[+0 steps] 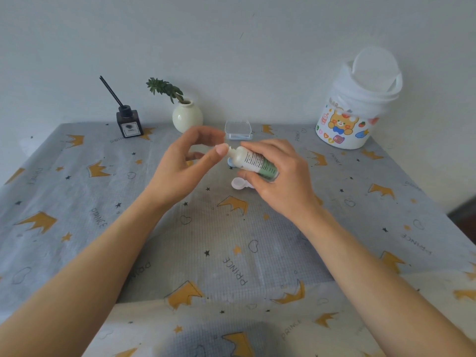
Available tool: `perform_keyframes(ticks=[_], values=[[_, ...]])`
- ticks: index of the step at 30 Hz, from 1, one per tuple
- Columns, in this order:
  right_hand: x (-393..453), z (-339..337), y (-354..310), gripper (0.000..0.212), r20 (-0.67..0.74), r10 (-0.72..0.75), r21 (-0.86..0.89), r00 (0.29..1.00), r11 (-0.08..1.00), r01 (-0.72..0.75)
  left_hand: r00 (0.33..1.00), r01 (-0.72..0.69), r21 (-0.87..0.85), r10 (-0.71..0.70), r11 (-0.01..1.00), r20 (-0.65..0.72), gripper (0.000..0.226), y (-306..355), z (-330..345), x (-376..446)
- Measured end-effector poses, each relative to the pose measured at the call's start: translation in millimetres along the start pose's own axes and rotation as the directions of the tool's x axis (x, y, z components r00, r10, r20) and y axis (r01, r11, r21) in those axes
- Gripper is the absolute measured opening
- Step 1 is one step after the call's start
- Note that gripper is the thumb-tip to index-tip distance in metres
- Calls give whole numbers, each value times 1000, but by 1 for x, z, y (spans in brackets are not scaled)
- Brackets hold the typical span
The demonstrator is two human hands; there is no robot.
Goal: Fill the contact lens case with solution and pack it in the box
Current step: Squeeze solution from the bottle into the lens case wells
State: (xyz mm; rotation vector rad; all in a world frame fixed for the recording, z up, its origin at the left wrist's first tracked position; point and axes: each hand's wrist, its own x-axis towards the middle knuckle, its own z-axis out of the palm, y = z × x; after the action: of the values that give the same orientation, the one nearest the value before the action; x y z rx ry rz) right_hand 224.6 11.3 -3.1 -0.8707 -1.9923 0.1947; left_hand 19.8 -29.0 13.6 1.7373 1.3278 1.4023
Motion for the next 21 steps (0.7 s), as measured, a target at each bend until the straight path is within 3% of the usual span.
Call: perform_keyframes(ticks=[3, 6, 9, 16, 21], values=[[0, 0, 0, 46, 3, -2, -13, 1000, 1000, 2, 999, 34, 57, -33, 998, -20, 20, -1, 3, 0], [0, 0, 1, 46, -1, -4, -13, 1000, 1000, 4, 999, -30, 11, 30, 999, 29, 14, 0, 1, 0], [0, -1, 2, 46, -6, 4, -4, 1000, 1000, -4, 993, -85, -3, 85, 996, 84, 28, 2, -2, 0], [0, 0, 2, 45, 5, -6, -17, 1000, 1000, 6, 999, 43, 35, -42, 998, -13, 20, 2, 3, 1], [-1, 1, 4, 45, 0, -5, -15, 1000, 1000, 5, 996, -65, -13, 66, 998, 61, 18, 3, 0, 1]])
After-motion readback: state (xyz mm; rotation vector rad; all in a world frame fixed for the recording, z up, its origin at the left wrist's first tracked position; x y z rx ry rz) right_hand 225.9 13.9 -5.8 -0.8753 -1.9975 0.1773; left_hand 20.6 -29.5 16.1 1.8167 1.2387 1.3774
